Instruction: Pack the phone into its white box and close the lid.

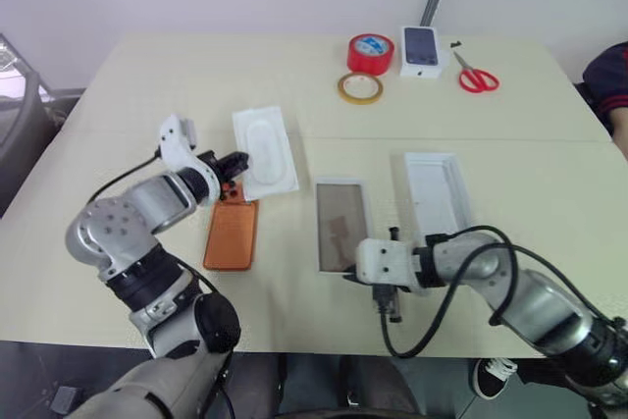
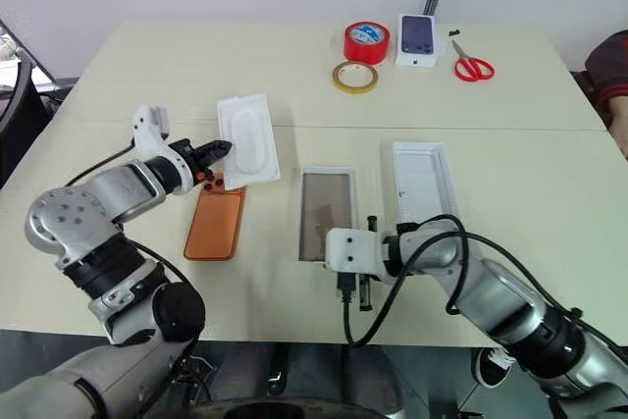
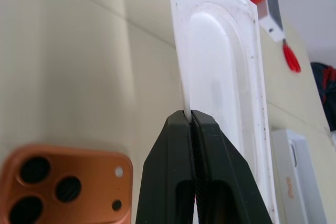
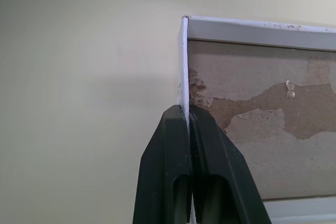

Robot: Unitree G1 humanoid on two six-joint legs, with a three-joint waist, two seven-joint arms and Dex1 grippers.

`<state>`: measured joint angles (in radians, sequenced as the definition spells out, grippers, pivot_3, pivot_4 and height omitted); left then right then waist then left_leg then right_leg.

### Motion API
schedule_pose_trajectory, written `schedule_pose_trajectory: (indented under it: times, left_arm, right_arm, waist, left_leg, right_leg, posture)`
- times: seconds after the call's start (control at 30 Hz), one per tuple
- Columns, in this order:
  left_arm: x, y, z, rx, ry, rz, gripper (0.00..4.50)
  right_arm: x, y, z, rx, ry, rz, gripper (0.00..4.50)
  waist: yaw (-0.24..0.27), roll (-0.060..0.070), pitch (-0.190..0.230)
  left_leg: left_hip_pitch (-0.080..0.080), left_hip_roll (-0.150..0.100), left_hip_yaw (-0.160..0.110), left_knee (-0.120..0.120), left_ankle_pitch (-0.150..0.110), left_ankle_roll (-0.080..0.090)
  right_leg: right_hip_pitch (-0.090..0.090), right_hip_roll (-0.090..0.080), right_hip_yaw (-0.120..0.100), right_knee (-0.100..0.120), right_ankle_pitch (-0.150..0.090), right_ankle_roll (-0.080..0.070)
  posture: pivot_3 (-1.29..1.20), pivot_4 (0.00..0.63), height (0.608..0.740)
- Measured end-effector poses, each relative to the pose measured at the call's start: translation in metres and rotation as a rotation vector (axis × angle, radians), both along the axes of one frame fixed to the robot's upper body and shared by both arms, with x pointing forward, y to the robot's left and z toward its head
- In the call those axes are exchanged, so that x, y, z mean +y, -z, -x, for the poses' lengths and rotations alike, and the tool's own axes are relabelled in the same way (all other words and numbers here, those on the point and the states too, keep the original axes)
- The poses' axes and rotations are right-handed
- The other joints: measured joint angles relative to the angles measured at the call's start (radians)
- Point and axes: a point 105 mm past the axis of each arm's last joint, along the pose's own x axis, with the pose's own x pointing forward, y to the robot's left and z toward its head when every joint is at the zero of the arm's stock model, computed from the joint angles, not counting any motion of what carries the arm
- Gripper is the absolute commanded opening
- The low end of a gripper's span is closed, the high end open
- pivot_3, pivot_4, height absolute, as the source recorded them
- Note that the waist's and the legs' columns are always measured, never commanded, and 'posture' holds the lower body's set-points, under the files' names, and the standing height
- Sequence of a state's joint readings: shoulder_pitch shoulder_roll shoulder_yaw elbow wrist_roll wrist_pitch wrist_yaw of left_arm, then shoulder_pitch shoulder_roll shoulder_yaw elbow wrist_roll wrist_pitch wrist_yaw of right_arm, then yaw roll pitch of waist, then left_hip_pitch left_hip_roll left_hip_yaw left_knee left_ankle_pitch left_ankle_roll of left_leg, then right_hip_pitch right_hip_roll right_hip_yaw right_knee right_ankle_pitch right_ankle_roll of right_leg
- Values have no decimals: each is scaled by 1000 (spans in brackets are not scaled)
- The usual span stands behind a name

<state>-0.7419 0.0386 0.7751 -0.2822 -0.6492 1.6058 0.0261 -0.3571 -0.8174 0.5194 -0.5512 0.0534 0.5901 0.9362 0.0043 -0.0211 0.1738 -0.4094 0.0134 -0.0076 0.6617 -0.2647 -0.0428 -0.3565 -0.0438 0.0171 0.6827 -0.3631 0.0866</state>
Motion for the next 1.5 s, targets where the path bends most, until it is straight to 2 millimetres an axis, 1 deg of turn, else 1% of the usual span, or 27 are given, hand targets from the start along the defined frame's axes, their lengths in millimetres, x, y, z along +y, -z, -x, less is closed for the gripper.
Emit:
schedule_pose_trajectory:
  times: [0.17,0.2,0.27,0.33,0.4,0.43,0.5,0.57,0.67,0.77,0.87,1.0,1.1,1.13,1.23,1.27,1.3,1.4,1.43,1.5]
  left_arm:
    - [-1,-1,0,-4,14,12,0]
    - [-4,-2,0,-7,24,9,0]
    - [-6,0,1,-2,32,1,0]
    - [-12,6,3,12,54,0,0]
    - [-21,13,5,33,82,0,0]
    - [-25,16,7,43,98,-10,0]
    - [-39,21,10,58,144,-26,0]
    - [-57,25,13,69,199,-32,0]
    - [-72,28,16,78,244,-46,0]
    - [-77,29,17,85,258,-69,0]
    - [-82,31,17,95,275,-79,0]
    - [-86,33,18,103,289,-71,1360]
    - [-89,32,18,99,302,-78,2916]
    - [-89,31,19,94,308,-79,3319]
    - [-84,28,18,82,298,-72,3353]
    - [-80,26,17,75,286,-65,3353]
    - [-73,21,14,60,267,-59,3353]
    - [-44,3,8,-17,203,-102,3353]
    - [-30,-1,6,-54,175,-164,3353]
    - [-8,-5,7,-122,145,-311,3353]
  right_arm:
    - [20,-2,-33,-67,48,-16,72]
    - [23,-2,-37,-71,59,-21,321]
    - [27,-3,-44,-70,90,-33,893]
    - [28,-5,-45,-61,103,-48,1910]
    - [23,-14,-48,-64,124,-80,3008]
    - [18,-20,-50,-76,143,-96,3384]
    - [0,-34,-54,-94,198,-121,3384]
    - [-26,-46,-58,-115,266,-124,3384]
    - [-47,-51,-57,-119,318,-116,3384]
    - [-52,-46,-55,-94,337,-119,3384]
    - [-52,-46,-56,-99,352,-126,3384]
    - [-51,-47,-59,-120,372,-142,3449]
    - [-50,-49,-62,-137,385,-151,3449]
    - [-49,-52,-65,-150,389,-158,3449]
    - [-48,-60,-73,-173,402,-176,2693]
    - [-48,-62,-75,-177,407,-184,2140]
    - [-46,-65,-78,-175,412,-198,1705]
    - [-32,-76,-86,-178,414,-252,152]
    - [-23,-80,-90,-179,410,-277,63]
    - [-7,-82,-95,-168,404,-305,63]
  waist:
    - [0,-1,0]
    - [2,-1,0]
    - [0,-1,0]
    - [1,-1,0]
    - [5,-1,0]
    - [6,-1,0]
    - [9,-1,0]
    - [9,-1,0]
    - [1,-1,0]
    - [-16,-1,0]
    - [-17,-1,0]
    - [-14,-1,0]
    - [-14,-1,0]
    - [-15,-1,0]
    - [-17,-1,0]
    - [-17,-1,0]
    - [-19,-1,0]
    - [-24,-1,0]
    - [-27,-1,0]
    - [-29,0,0]
  left_leg:
    - [0,0,0,1,0,0]
    - [0,0,0,1,0,0]
    - [0,0,0,1,0,0]
    - [0,0,0,0,0,0]
    - [-1,0,0,1,0,0]
    - [-1,-1,0,1,0,0]
    - [-1,-1,0,1,0,0]
    - [-1,-2,-1,1,0,0]
    - [-1,-1,0,0,0,0]
    - [0,0,0,-1,0,0]
    - [0,0,0,-1,0,0]
    - [-1,0,0,-1,0,0]
    - [-1,-1,0,-1,0,0]
    - [-1,-1,0,-1,0,0]
    - [0,0,0,-1,0,0]
    - [0,0,0,-1,0,0]
    - [-1,0,0,-1,0,0]
    - [0,0,0,-2,1,-1]
    - [0,0,1,-4,1,-2]
    - [1,0,1,-7,2,-3]
  right_leg:
    - [0,-1,0,1,0,0]
    - [0,-1,-1,1,0,0]
    - [0,-1,0,1,0,0]
    - [0,-1,-1,1,0,0]
    - [-1,-1,-1,1,0,0]
    - [0,-2,-1,1,0,0]
    - [0,-2,-1,1,0,0]
    - [0,-2,-1,0,0,0]
    - [-1,-1,0,1,0,0]
    - [-1,0,0,1,0,0]
    - [-1,0,0,1,0,0]
    - [0,0,0,1,0,0]
    - [-1,-1,0,1,0,0]
    - [-1,-1,0,1,0,0]
    - [-1,0,0,1,0,0]
    - [-1,0,0,1,0,0]
    - [-1,0,0,1,0,0]
    - [-2,0,0,1,0,0]
    - [-2,1,1,1,0,0]
    - [-3,0,2,0,0,0]
  posture:
    - [0,150,740]
    - [0,150,740]
    - [0,150,740]
    - [0,150,740]
    - [0,150,740]
    - [0,150,740]
    - [0,150,740]
    - [0,150,740]
    - [0,150,740]
    - [0,150,740]
    - [0,150,740]
    - [0,150,740]
    - [0,150,740]
    - [0,150,740]
    - [0,150,740]
    - [0,150,740]
    - [0,150,740]
    - [0,150,740]
    - [0,150,740]
    - [0,150,740]
